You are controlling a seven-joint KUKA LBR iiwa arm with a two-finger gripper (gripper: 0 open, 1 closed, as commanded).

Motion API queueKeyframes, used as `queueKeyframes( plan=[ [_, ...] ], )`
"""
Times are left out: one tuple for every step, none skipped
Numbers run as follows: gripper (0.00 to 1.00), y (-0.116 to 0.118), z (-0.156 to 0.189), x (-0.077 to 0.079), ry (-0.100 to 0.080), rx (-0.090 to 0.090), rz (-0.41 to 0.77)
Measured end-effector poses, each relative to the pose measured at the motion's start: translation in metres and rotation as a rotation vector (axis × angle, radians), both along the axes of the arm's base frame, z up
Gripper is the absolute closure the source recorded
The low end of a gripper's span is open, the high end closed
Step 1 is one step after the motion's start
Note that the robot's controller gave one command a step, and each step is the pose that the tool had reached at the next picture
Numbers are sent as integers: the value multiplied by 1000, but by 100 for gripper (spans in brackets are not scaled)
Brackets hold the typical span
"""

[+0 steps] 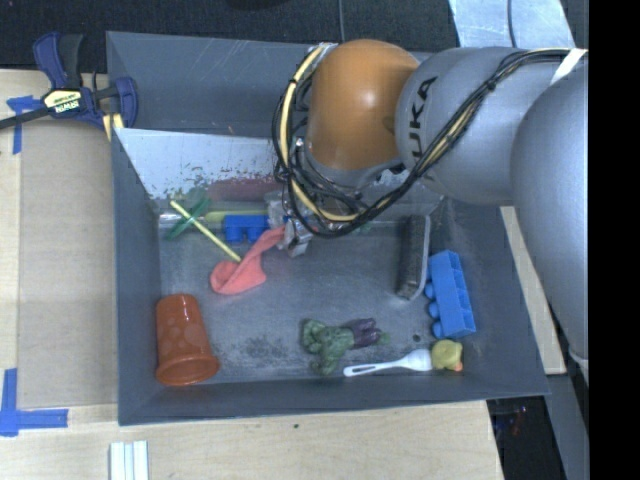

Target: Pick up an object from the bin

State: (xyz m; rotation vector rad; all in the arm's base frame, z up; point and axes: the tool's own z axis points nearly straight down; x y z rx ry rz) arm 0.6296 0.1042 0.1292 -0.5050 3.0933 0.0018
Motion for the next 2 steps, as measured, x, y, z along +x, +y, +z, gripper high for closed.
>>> queueKeyframes(
  plan=[
    [100,0,67,-4,-1,1,25],
    [100,12,9,-5,-10,0,157]
  ],
)
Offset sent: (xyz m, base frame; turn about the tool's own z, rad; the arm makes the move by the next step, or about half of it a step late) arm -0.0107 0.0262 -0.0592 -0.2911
